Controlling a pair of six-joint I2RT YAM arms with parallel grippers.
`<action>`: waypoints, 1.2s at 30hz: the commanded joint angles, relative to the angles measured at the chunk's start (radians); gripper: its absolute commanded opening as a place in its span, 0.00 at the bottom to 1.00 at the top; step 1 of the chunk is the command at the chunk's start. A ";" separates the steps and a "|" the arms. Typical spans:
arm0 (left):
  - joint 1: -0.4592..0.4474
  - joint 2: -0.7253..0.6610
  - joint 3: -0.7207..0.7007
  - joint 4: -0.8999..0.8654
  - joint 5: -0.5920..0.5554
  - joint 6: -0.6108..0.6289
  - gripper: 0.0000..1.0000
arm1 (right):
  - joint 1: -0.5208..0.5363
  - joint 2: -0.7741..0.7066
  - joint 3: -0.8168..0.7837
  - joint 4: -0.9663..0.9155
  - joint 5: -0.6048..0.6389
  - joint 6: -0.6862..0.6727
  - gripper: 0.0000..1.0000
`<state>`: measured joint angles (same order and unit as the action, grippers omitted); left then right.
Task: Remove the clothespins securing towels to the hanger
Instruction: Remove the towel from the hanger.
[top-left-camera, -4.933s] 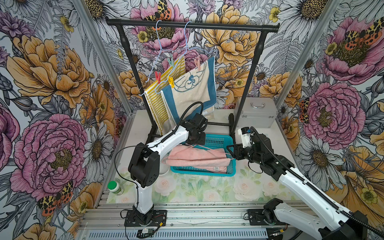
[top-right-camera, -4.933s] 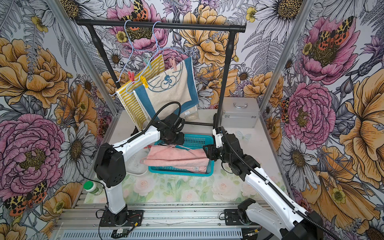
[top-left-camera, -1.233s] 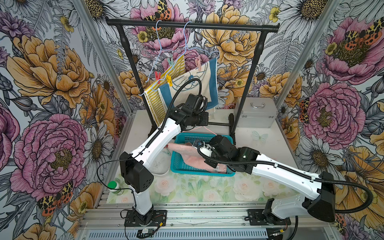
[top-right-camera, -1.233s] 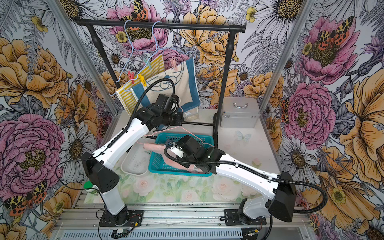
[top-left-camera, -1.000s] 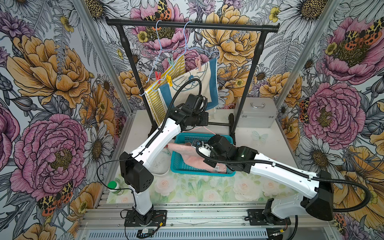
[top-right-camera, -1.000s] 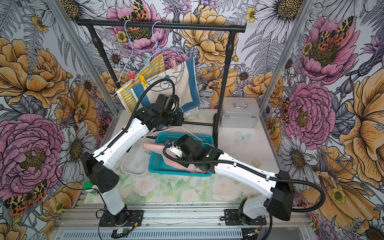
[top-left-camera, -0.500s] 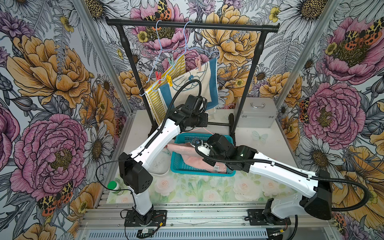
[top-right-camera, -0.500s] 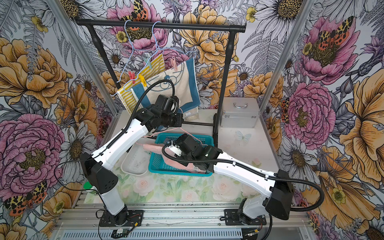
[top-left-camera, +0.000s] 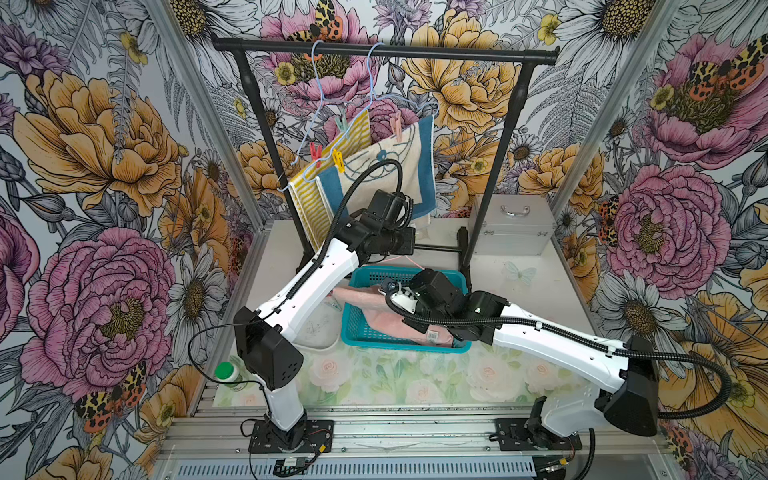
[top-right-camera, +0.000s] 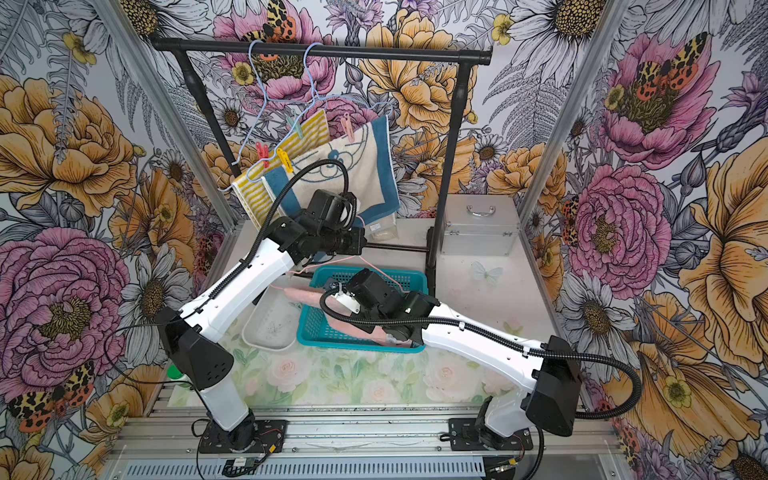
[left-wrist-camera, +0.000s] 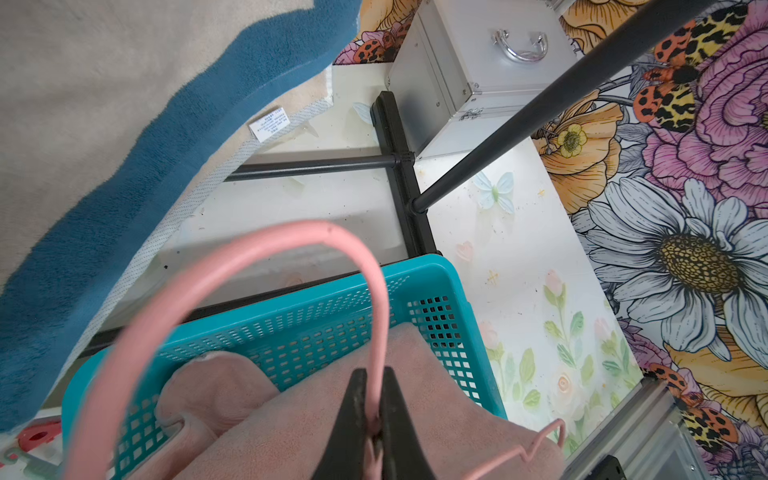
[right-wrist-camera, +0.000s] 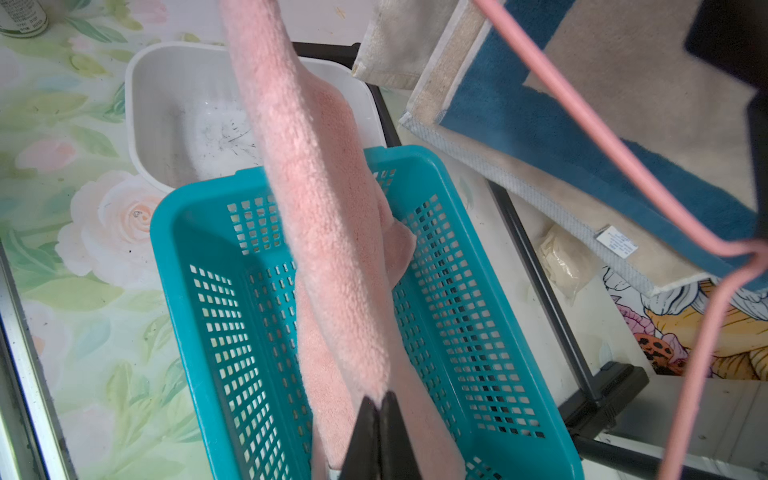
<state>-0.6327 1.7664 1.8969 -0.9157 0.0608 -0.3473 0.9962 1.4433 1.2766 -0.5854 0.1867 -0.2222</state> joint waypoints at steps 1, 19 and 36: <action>-0.001 -0.045 -0.004 0.023 0.018 0.002 0.00 | 0.009 -0.004 0.027 0.015 0.003 0.008 0.00; 0.058 0.043 0.242 -0.042 0.038 0.020 0.00 | 0.133 -0.170 0.017 -0.016 0.112 0.088 0.00; 0.082 0.094 0.675 -0.101 0.082 -0.040 0.00 | 0.141 -0.112 -0.092 -0.012 0.119 0.158 0.00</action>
<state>-0.5644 1.9072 2.5156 -1.0798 0.1272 -0.3595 1.1389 1.3025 1.2118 -0.5800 0.3218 -0.0891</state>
